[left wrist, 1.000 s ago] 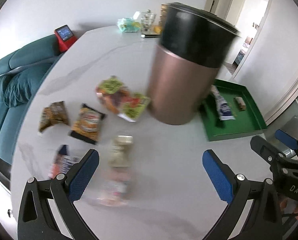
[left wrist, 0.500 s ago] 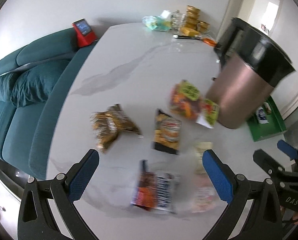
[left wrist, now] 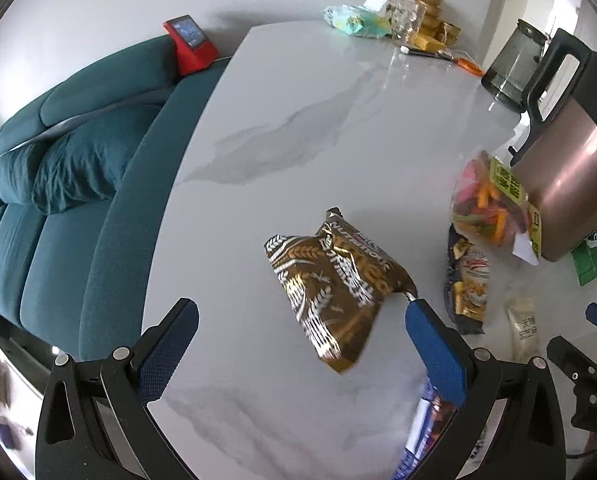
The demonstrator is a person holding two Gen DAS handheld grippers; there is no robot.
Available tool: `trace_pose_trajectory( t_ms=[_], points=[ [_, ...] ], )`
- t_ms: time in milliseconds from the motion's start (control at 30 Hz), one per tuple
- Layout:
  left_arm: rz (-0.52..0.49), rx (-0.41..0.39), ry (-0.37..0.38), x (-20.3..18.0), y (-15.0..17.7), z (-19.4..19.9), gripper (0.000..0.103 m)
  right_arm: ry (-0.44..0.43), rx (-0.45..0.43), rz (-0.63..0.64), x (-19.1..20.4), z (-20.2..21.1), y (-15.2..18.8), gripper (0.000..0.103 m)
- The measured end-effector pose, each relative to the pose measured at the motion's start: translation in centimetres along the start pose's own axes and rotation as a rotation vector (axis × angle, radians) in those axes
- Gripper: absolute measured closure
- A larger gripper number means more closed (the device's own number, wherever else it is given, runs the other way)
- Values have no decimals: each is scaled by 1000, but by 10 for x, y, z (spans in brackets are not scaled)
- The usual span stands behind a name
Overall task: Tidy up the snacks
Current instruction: 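Close the left gripper on the brown cracker bag while the right grips the sesame candy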
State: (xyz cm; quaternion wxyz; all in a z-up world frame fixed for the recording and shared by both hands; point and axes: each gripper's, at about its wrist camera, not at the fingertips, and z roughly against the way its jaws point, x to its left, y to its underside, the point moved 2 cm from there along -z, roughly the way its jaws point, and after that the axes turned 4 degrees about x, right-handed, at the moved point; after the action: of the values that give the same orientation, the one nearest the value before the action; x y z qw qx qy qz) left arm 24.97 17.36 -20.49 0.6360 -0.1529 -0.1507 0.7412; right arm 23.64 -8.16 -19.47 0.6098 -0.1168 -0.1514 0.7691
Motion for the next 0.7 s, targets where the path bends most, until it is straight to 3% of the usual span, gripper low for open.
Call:
trace_pose_trajectory(
  t_ms=[267,667,700],
  points=[
    [-68,28,-2,-1,-10,-18,1,8,36,16,2,-19,0,0],
    [-66,76,31,1,-23,-35,1,2,84,46,8,-39,-4,0],
    [-72,75,25,1,-24,-35,1,3,87,48,9,-40,-5,9]
  ],
)
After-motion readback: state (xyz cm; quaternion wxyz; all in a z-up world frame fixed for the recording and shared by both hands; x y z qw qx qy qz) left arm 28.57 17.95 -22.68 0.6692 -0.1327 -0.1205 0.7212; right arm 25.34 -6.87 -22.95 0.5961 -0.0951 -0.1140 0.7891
